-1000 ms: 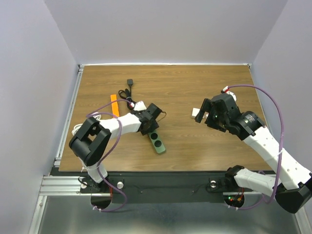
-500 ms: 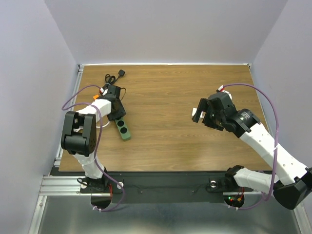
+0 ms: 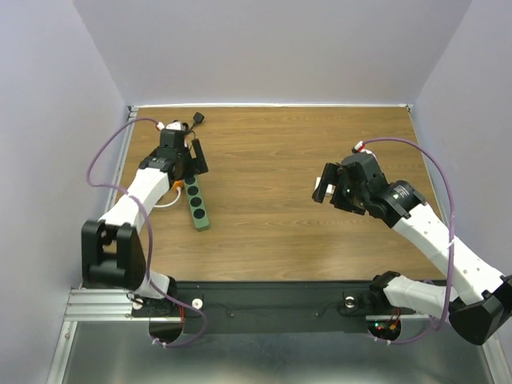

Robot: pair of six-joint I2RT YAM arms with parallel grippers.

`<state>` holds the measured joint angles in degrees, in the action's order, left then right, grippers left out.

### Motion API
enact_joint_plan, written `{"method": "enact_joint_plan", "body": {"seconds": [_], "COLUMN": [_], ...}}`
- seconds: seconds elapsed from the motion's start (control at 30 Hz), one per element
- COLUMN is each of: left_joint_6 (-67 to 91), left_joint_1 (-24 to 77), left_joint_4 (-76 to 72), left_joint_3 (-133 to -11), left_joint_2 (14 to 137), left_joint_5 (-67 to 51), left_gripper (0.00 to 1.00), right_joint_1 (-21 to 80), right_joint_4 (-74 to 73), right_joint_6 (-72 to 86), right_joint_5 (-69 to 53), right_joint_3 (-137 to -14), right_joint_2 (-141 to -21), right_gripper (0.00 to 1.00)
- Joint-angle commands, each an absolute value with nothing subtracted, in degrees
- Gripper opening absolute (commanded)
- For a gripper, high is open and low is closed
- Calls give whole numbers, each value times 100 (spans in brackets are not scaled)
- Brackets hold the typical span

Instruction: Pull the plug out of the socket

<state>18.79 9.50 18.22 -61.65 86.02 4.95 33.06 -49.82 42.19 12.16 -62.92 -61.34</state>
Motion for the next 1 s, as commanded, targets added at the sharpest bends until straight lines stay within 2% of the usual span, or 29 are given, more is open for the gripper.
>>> {"method": "enact_joint_plan", "body": {"seconds": [0.0,0.2,0.3,0.43,0.7,0.97], "left_joint_6": [1583,1442,1354,1152,1309,1459], "left_joint_1": [914,914,914,923,940,1028], "left_joint_4": [1784,1689,1425,1475,1407,1380], "left_joint_3": [-6179,-6205,-5908,-5774,-5923,-6592], "left_joint_2": [7665,6356,5400,4757,4105,4008], "left_joint_5": [81,-947,-1229,-1336,-1538,-1468], "left_gripper": [99,99,99,99,99,99], "right_joint_1": [3313,3305,3305,3313,3305,3305], "right_joint_4": [-4535,-4395,-4342,-4342,-4386,-4430], "right_joint_6": [4061,4104,4157,4280,4535,4482], "right_joint_5": [1055,1230,1564,1950,3171,3550], "right_joint_3": [-6232,-6144,-6038,-5933,-5608,-5178], "right_joint_2": [-5915,-5766,-5538,-5213,-4255,-3718], "right_gripper": [100,100,100,100,98,98]}}
